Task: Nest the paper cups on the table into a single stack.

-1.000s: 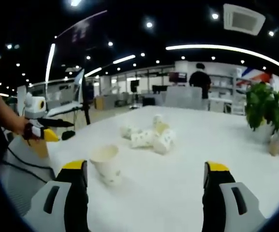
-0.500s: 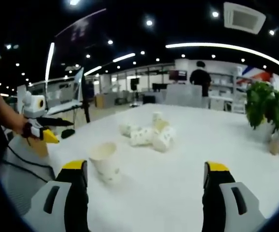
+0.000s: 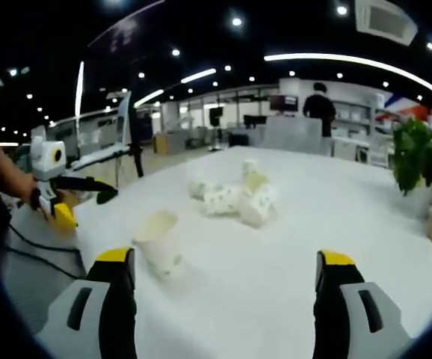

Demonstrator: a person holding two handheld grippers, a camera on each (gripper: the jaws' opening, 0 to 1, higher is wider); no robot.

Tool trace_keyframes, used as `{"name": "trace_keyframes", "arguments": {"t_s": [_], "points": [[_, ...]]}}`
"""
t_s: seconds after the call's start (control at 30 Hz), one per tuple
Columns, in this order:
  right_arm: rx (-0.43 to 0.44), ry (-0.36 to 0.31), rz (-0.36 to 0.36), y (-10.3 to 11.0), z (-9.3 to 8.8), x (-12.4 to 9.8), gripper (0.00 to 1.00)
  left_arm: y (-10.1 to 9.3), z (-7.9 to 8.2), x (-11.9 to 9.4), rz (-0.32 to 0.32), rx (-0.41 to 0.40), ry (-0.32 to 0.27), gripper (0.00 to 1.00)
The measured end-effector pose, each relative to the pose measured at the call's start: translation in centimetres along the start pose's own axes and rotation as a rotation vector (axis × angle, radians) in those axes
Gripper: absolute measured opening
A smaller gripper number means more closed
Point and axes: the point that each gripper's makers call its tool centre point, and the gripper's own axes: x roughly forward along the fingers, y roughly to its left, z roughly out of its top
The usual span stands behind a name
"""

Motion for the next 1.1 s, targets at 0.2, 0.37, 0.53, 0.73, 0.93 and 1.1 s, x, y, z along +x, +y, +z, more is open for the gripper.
{"name": "trace_keyframes", "arguments": {"t_s": [0.2,0.37,0.53,0.73,0.93,1.1], "points": [[0.066,-0.023,-0.015,-1.3,2.0,0.6,0.99,0.5,0.4,-0.3,0.016,-0.018,-0.022,0.98],[0.046,0.011,-0.025,-3.1,2.9,1.7,1.00,0.4,0.8,-0.4,0.002,-0.104,-0.071,0.98],[0.035,0.116,0.045,-4.4,2.6,2.4,1.00,0.1,0.6,-0.4,0.019,-0.050,-0.043,0.98],[0.091,0.111,0.038,-6.3,4.9,4.0,1.00,0.2,0.5,-0.3,0.019,-0.040,-0.034,0.98],[0.148,0.104,0.010,-7.7,6.7,6.5,1.00,0.2,0.8,-0.2,0.004,-0.066,-0.047,0.98],[0.198,0.125,-0.003,-8.7,7.1,8.2,1.00,0.1,0.5,-0.1,0.006,-0.042,-0.035,0.98]]}}
